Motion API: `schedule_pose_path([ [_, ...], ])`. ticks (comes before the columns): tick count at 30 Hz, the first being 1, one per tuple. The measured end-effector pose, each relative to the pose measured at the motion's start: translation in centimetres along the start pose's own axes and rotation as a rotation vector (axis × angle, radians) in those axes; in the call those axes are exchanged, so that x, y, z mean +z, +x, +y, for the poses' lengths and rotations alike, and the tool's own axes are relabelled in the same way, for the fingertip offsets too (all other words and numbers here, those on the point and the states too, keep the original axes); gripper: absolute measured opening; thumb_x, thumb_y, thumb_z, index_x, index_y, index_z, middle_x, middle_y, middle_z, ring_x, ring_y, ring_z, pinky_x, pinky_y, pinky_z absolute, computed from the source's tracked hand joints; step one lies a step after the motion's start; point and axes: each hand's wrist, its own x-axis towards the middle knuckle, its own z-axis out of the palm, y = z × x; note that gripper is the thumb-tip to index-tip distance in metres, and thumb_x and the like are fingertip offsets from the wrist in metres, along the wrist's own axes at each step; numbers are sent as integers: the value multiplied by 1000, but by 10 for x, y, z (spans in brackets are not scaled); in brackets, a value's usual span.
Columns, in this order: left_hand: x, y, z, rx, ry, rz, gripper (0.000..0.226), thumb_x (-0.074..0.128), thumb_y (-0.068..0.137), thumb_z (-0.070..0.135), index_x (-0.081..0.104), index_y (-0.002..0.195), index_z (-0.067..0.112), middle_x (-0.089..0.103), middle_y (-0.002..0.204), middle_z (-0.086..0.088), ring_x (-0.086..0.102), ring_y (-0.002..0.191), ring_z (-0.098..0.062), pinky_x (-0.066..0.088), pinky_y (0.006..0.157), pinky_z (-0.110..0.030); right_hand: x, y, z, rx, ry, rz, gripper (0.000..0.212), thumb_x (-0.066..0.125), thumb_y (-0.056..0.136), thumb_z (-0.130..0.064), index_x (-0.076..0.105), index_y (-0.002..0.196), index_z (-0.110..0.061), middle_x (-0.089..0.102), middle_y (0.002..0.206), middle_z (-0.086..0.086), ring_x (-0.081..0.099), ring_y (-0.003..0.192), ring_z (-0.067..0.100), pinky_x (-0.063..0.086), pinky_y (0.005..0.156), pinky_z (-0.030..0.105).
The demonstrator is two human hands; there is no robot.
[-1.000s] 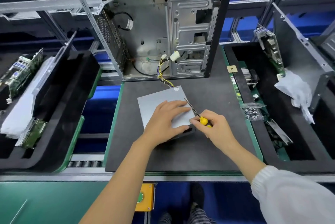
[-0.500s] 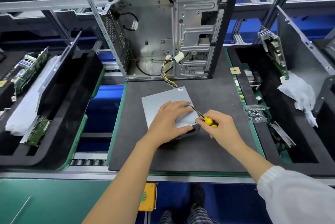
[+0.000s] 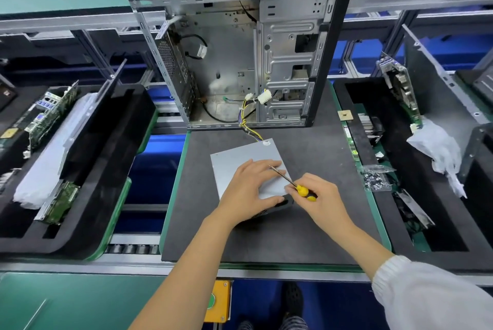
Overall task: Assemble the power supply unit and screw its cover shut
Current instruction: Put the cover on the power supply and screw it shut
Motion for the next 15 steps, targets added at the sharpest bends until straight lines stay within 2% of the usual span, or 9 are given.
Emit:
schedule_pose_path([
  [3, 0, 0, 0, -5, -2, 0, 53, 76, 80, 41, 60, 130, 31, 49, 143, 16, 36, 135, 1, 9, 119, -24, -1, 0, 2, -45, -43, -2, 26, 68, 86, -18, 52, 73, -33, 47, 69, -19, 45, 62, 4, 32, 57, 10],
  [7, -1, 0, 1, -12, -8, -2, 52, 76, 79, 42, 61, 129, 31, 48, 143, 17, 36, 135, 1, 9, 119, -25, -2, 1, 2, -31, -55, -7, 29, 69, 86, -20, 49, 69, -34, 46, 68, -14, 44, 61, 6, 32, 57, 12],
  [10, -2, 0, 2, -4, -1, -8, 50, 73, 81, 45, 61, 127, 32, 48, 143, 17, 36, 135, 0, 10, 118, -26, -2, 2, -1, 194, 187, -42, 23, 69, 85, -21, 59, 67, -31, 49, 66, -13, 44, 56, 5, 34, 54, 12],
  [12, -2, 1, 3, -11, -3, 0, 47, 69, 83, 48, 62, 127, 32, 49, 143, 17, 37, 135, -1, 11, 118, -27, -1, 4, -2, 397, 450, -106, 9, 69, 86, -23, 65, 77, -24, 48, 64, -6, 37, 48, 9, 32, 45, 18],
  [15, -3, 4, 5, -25, -29, 27, 39, 67, 88, 43, 65, 124, 29, 53, 139, 16, 42, 132, -4, 18, 116, -30, 2, 5, -3, 561, 580, -118, 11, 68, 85, -15, 59, 89, -18, 43, 65, 1, 32, 46, 13, 30, 41, 22],
])
